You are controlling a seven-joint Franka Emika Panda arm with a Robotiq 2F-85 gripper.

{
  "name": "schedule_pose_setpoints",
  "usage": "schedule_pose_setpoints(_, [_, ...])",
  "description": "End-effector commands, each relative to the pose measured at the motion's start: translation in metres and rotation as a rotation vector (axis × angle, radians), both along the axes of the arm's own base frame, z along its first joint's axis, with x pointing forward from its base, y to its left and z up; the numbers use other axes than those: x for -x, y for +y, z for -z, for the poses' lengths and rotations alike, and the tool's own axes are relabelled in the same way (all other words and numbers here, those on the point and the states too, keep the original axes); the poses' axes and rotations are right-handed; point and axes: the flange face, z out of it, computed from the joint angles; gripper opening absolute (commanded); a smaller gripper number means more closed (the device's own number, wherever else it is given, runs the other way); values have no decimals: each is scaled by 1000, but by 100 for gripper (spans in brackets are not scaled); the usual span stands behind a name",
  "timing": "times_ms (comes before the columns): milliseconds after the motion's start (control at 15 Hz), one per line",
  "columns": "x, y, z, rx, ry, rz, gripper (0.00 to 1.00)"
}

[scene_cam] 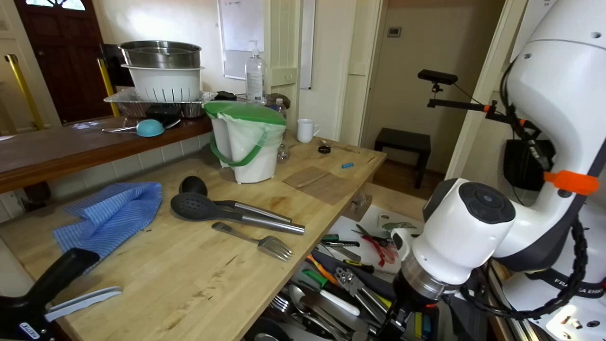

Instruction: Place one silver fork in the open drawer.

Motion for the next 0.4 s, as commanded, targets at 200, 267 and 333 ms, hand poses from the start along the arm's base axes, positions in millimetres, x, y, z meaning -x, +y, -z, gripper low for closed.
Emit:
schedule_pose_setpoints(200, [-7,-28,-35,88,-3,208,100])
schedule_pose_setpoints(267, [-14,-32,-46,97,-12,236,100])
schedule_pose_setpoints(333, [-17,-35,-54,99,-21,250,100])
